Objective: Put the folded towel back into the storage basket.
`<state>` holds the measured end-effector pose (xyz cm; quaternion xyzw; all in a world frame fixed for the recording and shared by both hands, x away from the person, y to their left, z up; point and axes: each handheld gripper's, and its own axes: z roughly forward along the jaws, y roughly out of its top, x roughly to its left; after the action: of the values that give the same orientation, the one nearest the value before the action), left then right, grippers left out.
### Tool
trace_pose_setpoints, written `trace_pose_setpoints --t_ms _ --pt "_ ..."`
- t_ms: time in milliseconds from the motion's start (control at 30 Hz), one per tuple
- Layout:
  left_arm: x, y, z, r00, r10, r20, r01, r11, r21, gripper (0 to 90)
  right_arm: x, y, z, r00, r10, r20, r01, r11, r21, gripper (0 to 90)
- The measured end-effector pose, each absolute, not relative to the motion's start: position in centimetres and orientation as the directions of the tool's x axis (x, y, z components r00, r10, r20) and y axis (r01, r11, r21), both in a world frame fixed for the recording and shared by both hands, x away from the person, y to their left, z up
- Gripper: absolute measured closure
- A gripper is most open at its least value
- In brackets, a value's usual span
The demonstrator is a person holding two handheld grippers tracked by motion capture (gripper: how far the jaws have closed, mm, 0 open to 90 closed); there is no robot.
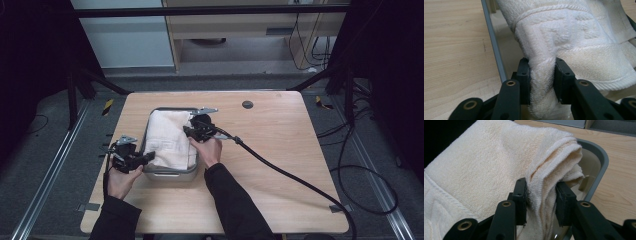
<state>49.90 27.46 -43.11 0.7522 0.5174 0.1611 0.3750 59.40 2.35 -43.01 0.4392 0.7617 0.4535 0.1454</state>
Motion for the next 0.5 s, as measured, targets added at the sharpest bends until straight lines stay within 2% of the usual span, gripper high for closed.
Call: trace_pose_setpoints --t_ms 300,500 --pt "49.9 27.2 -43.0 0.407 0.905 -0.127 0.650 -0.189 0.736 60.7 59.1 2.2 -43.6 -0.573 0.806 0.146 0.528 0.227 0.819 61.8" --pt "49.3 27.3 -42.0 0.394 0.913 -0.104 0.601 -0.171 0.781 53.9 58.9 2.0 -43.3 -0.581 0.807 0.108 0.497 0.246 0.832 56.7"
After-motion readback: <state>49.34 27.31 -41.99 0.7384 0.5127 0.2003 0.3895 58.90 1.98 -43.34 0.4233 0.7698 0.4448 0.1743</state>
